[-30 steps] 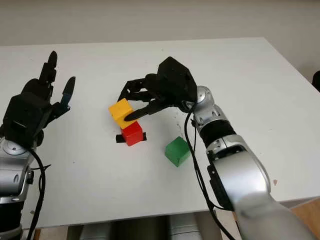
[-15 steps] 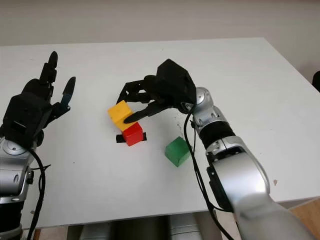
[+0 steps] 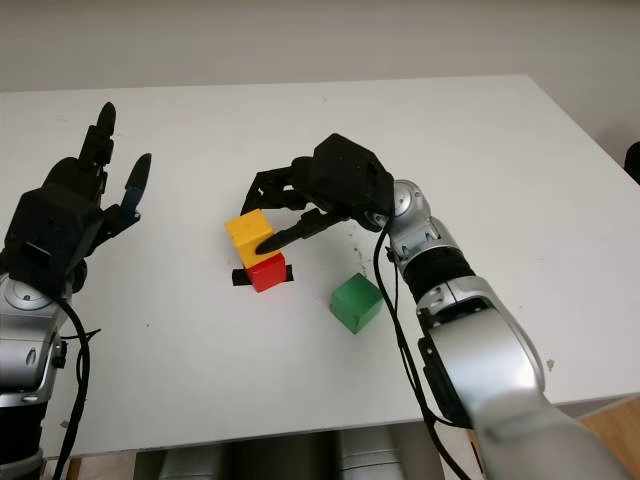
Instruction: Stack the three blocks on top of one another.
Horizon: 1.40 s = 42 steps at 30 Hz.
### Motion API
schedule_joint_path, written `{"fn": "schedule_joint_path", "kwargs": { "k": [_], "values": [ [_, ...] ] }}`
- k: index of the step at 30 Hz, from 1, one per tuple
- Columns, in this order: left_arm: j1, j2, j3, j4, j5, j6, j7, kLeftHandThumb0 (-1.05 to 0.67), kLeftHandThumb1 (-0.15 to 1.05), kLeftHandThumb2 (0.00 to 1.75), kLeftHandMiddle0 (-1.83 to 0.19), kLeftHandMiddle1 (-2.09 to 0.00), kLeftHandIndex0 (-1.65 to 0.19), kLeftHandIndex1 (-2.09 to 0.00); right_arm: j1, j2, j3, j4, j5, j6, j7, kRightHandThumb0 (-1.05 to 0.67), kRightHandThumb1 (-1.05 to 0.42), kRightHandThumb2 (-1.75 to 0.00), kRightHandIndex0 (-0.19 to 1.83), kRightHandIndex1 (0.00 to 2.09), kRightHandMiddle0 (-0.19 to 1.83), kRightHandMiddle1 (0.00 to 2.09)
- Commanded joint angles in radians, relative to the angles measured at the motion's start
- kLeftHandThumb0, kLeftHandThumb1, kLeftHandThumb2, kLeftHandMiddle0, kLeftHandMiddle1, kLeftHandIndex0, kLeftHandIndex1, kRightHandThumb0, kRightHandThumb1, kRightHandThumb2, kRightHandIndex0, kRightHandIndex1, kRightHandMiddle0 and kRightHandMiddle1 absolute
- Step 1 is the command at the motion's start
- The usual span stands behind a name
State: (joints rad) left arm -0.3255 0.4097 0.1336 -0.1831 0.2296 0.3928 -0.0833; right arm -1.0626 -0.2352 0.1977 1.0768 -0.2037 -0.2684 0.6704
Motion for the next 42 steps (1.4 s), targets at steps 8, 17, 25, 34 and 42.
{"fn": "schedule_joint_path", "kwargs": {
  "k": [8, 17, 25, 34, 42],
  "values": [
    [0.0, 0.015, 0.011, 0.018, -0.004, -0.049, -0.002, -0.8, 1.05, 0.66, 0.15, -0.06, 0.12, -0.05, -0.005, -0.019, 0.003, -0.015, -0.009, -0.003, -0.003, -0.51, -0.91, -0.05, 0.31, 0.06, 0.44, 1.5],
    [-0.005, 0.017, 0.011, 0.025, -0.008, -0.054, -0.006, -0.79, 1.05, 0.65, 0.16, -0.05, 0.12, -0.05, -0.011, -0.03, 0.017, -0.012, -0.023, -0.019, 0.026, -0.51, -0.9, -0.05, 0.28, 0.04, 0.36, 1.42],
    [-0.004, 0.026, 0.009, 0.028, -0.007, -0.065, -0.006, -0.78, 1.05, 0.66, 0.16, -0.05, 0.12, -0.05, -0.024, -0.034, 0.016, -0.01, -0.024, 0.025, 0.056, -0.64, -0.86, -0.05, 0.16, 0.02, 0.18, 1.16],
    [-0.003, 0.029, 0.014, 0.023, -0.012, -0.056, -0.009, -0.78, 1.05, 0.66, 0.16, -0.05, 0.12, -0.05, -0.011, -0.058, 0.01, -0.049, -0.007, 0.007, 0.093, -0.68, -0.87, -0.06, 0.09, 0.02, 0.09, 0.91],
    [-0.001, 0.028, 0.013, 0.021, -0.01, -0.056, -0.008, -0.79, 1.05, 0.66, 0.16, -0.05, 0.12, -0.05, 0.007, -0.073, 0.001, -0.088, 0.028, -0.061, 0.13, -0.75, -0.87, -0.05, -0.1, 0.02, -0.11, 0.31]
  ]
}}
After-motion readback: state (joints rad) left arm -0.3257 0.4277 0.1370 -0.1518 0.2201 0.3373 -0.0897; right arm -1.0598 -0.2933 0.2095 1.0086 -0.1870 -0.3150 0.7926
